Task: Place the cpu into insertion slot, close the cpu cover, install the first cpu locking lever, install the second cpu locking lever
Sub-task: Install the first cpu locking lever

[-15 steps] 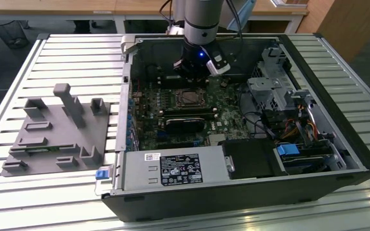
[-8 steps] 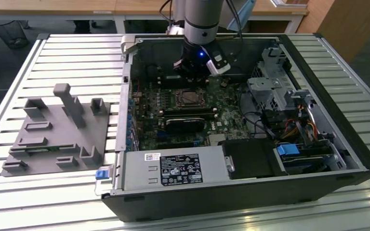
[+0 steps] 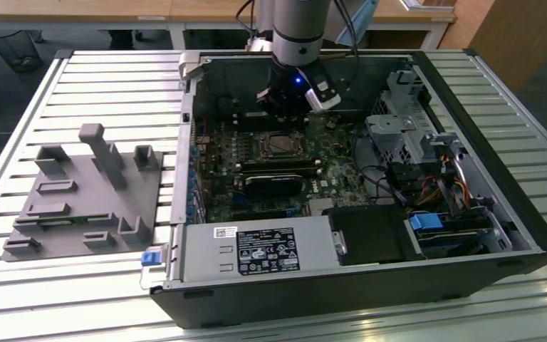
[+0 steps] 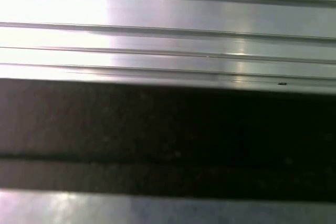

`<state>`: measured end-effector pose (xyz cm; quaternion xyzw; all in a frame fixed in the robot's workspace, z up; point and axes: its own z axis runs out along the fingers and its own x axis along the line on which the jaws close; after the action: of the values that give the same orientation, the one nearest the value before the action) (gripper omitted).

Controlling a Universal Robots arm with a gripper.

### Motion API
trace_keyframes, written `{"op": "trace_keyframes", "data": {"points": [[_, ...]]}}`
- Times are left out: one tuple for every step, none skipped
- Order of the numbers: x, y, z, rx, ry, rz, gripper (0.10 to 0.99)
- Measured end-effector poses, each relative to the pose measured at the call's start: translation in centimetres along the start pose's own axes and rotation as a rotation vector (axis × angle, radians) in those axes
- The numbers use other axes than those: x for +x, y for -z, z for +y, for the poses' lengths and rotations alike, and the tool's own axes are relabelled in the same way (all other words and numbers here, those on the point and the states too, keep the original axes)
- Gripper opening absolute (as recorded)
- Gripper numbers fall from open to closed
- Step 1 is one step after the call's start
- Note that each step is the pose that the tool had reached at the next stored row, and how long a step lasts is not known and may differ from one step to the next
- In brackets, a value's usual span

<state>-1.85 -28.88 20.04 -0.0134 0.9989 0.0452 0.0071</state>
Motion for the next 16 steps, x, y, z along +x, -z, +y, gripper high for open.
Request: {"op": "trace_keyframes", "data": {"points": [[0.0,-0.03,0.0,0.001,0.0,0.0,0.122],[0.0,-0.05,-0.01,0.002,0.0,0.0,0.122],[0.0,-0.07,-0.01,0.003,0.0,0.0001,0.122],[0.0,-0.07,-0.01,0.004,0.0,0.0003,0.122],[0.0,-0.07,-0.01,0.004,0.0,0.0003,0.122],[0.0,-0.07,-0.01,0.004,0.0,0.0002,0.122],[0.0,-0.07,-0.01,0.004,0.0,0.0,0.122],[-0.01,-0.06,0.0,0.004,0.0,-0.0001,0.122],[-0.02,-0.06,0.0,0.004,0.0,-0.0001,0.122],[-0.03,-0.05,0.0,0.004,0.0,0.0,0.122],[-0.03,-0.05,-0.01,0.005,0.0,0.0001,0.122],[-0.04,-0.06,-0.01,0.006,0.0,0.0001,0.122],[-0.05,-0.07,-0.01,0.007,0.0,0.0002,0.122],[-0.06,-0.08,-0.01,0.009,0.0,0.0003,0.122],[-0.06,-0.1,-0.01,0.01,0.0,0.0003,0.122],[-0.06,-0.1,-0.02,0.011,0.0,0.0005,0.122]]}}
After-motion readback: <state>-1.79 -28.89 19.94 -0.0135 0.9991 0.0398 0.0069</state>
